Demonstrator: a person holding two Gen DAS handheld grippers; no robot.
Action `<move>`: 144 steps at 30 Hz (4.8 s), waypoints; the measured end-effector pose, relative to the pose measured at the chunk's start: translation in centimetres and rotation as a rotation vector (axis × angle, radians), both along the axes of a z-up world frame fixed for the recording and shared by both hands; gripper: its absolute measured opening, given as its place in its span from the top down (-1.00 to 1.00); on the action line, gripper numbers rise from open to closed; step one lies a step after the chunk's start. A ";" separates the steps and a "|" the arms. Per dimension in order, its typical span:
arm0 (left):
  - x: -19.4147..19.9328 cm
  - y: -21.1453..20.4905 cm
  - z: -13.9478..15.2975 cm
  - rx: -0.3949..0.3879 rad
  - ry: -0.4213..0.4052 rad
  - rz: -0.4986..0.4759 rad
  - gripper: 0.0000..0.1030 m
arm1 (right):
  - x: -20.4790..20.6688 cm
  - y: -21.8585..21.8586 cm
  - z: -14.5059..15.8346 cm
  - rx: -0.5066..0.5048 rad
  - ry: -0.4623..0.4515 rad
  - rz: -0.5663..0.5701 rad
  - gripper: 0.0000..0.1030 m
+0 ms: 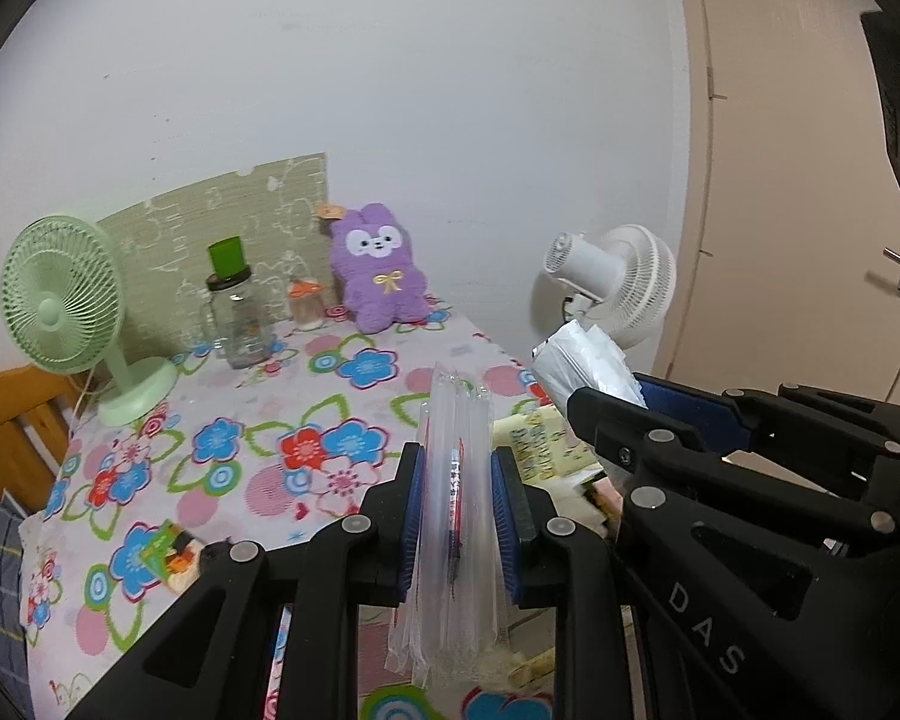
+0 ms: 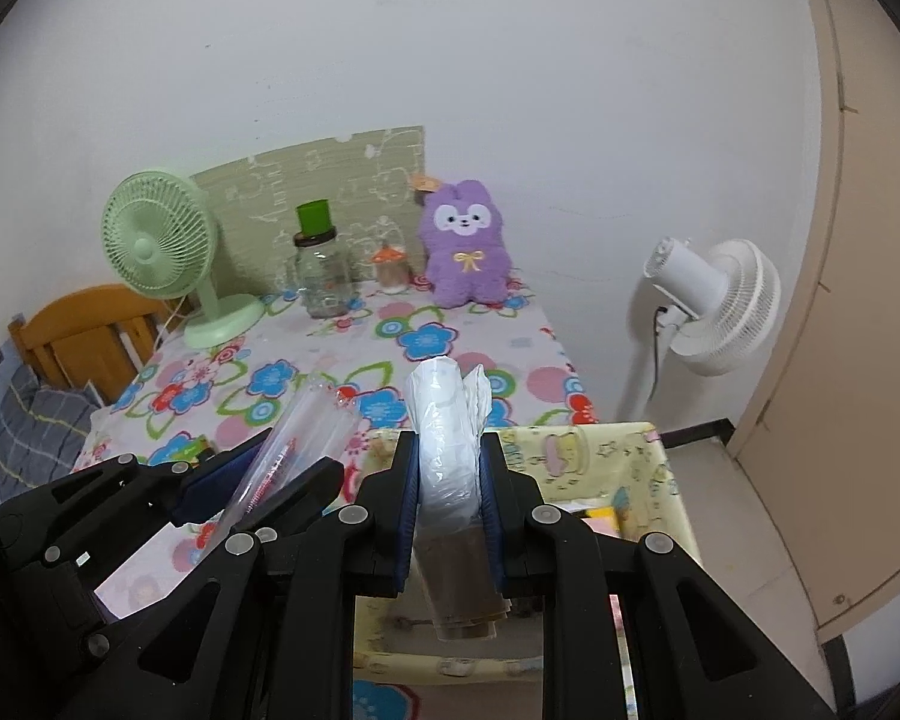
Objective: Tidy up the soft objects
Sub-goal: 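Carry the clear bag with the left tool while the right tool carries the paper roll to the box, then open both tools to drop the clear bag and paper roll into the yellow box, then withdraw both open tools from the yellow box back over the bed, then move the open left tool to the black plastic bag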
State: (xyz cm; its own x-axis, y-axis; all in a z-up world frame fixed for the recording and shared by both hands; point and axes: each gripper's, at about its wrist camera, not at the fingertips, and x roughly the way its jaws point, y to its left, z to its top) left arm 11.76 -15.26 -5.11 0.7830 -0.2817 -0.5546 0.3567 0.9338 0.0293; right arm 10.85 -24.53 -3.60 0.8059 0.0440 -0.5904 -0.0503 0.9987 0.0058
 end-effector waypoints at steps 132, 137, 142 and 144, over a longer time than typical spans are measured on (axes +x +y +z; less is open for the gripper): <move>-1.5 13.8 -3.3 -0.008 0.066 0.120 -0.83 | -0.7 13.5 -3.9 0.027 0.014 0.141 -0.83; -1.0 15.1 -4.2 0.005 0.067 0.153 -0.83 | 0.1 14.9 -5.0 0.019 0.034 0.161 -0.83; -0.3 16.2 -5.3 0.009 0.089 0.176 -0.82 | 1.0 16.0 -6.0 0.008 0.048 0.180 -0.83; 0.1 16.5 -5.7 0.015 0.097 0.185 -0.81 | 1.6 16.3 -6.6 0.010 0.065 0.186 -0.83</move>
